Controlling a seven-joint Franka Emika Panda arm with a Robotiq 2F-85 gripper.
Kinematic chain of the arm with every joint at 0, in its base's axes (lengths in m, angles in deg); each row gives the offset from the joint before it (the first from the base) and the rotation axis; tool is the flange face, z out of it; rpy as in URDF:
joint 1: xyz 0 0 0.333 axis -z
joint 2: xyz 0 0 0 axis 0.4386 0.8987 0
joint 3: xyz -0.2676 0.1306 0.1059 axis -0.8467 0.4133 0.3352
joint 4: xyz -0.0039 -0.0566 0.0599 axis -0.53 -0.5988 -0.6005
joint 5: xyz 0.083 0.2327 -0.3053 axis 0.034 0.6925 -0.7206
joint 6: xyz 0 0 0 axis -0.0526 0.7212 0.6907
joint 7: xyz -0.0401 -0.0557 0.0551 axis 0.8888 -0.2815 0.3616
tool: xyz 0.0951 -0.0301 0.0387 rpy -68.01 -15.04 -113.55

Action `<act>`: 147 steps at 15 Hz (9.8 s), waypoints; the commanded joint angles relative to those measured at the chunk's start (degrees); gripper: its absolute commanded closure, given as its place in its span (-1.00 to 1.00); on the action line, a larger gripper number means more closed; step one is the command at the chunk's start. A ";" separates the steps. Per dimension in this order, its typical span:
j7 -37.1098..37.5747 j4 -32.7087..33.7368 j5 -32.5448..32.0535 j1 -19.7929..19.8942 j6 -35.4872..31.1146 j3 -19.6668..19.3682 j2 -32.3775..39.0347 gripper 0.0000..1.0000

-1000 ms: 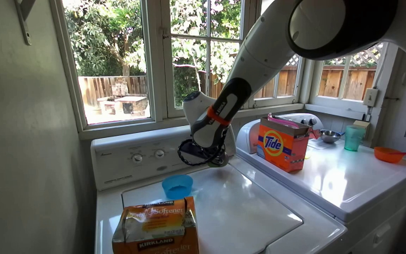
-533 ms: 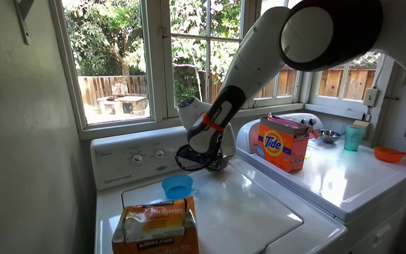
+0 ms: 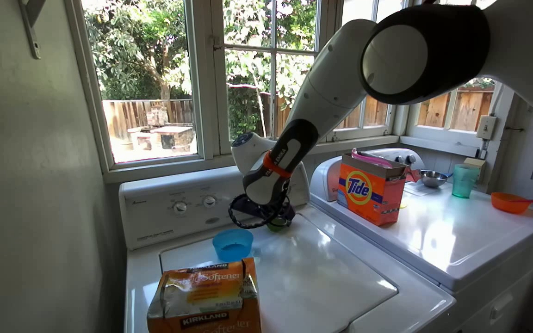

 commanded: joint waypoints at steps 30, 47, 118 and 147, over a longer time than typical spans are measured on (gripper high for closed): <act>3.65 -4.02 14.80 1.27 -18.88 -5.17 -1.05 -1.00; 15.45 -6.38 12.90 -4.31 -12.57 -10.63 -1.40 -1.00; 28.87 3.43 -14.54 -3.69 42.42 -1.36 0.06 -0.18; 21.25 32.28 -17.02 1.55 53.74 2.25 18.52 -0.18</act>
